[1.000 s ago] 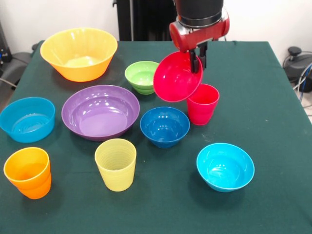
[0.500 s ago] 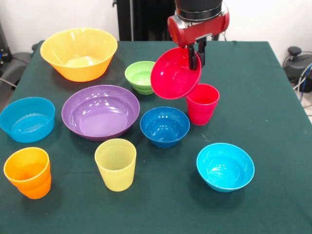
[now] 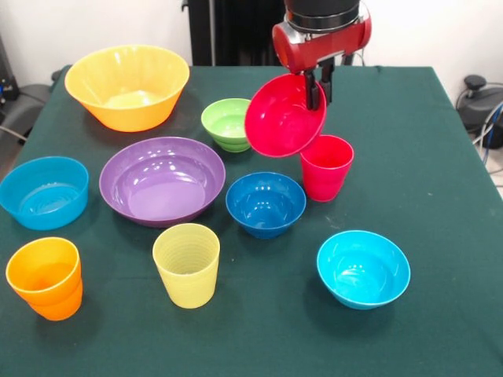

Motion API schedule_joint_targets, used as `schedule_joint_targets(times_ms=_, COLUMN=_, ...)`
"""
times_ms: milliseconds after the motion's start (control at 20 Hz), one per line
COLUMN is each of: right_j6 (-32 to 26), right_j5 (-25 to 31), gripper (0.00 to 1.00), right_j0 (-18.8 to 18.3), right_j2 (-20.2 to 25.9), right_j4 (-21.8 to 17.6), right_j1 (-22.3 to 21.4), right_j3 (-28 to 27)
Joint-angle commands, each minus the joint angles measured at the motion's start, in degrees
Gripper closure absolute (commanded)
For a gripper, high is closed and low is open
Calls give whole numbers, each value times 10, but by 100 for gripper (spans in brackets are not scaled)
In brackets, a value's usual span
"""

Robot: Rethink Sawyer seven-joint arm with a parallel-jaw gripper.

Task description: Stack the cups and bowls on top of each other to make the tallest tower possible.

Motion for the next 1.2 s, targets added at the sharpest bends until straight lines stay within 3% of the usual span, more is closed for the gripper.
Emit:
schedule_joint_targets(times_ms=50, right_j6=-32, right_j5=14, gripper=100, right_j0=18, right_j2=12, right_j4=-7, right_j1=-8, right_j3=43)
schedule_joint_targets(times_ms=700, right_j6=-20, right_j5=-10, gripper=100, right_j0=20, right_j2=10, right_j4=-10, right_j1=-12, right_j3=60)
schedule_joint_targets(times_ms=1200, right_j6=-20, right_j5=-41, gripper=100, right_j0=20, right_j2=-1, right_j4=-34, right_j1=34, right_j3=45)
